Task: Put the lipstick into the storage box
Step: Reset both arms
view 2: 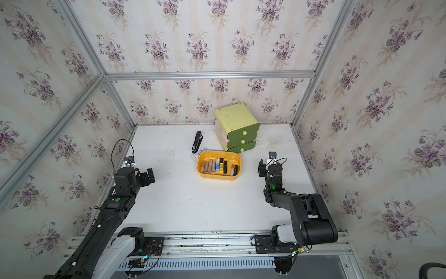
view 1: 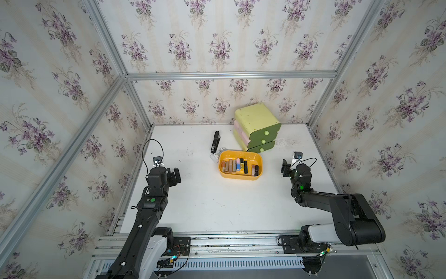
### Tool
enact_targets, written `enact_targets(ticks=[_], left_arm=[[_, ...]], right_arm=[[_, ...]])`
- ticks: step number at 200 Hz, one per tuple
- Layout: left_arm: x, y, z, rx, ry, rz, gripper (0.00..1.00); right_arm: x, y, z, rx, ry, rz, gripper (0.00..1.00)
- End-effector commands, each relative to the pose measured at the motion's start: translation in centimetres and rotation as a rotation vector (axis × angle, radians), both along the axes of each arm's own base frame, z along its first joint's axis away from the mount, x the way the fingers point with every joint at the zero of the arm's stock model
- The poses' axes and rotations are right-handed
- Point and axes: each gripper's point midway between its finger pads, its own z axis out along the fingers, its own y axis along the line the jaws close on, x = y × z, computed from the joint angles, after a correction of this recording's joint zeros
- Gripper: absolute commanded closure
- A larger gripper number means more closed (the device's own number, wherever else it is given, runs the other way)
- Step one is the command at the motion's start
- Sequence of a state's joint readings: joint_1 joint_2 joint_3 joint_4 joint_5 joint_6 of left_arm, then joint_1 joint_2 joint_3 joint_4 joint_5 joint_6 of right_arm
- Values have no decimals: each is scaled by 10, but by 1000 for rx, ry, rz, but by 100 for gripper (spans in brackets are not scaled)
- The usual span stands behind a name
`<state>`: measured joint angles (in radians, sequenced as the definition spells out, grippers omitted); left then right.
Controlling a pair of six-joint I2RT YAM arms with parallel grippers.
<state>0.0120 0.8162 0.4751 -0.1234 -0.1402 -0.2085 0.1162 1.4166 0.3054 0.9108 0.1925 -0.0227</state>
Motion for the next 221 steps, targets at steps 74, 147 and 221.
enact_targets(ticks=[74,147,221], left_arm=[[40,18,-11,68,-74,2,0],[50,17,-29,79,-137,-44,0],[73,10,-29,87,-179,-111,0]], right_arm=[[5,-6,14,43,-125,-2,28],[-5,-5,12,45,-164,13,28],[-2,-4,11,50,-153,28,27]])
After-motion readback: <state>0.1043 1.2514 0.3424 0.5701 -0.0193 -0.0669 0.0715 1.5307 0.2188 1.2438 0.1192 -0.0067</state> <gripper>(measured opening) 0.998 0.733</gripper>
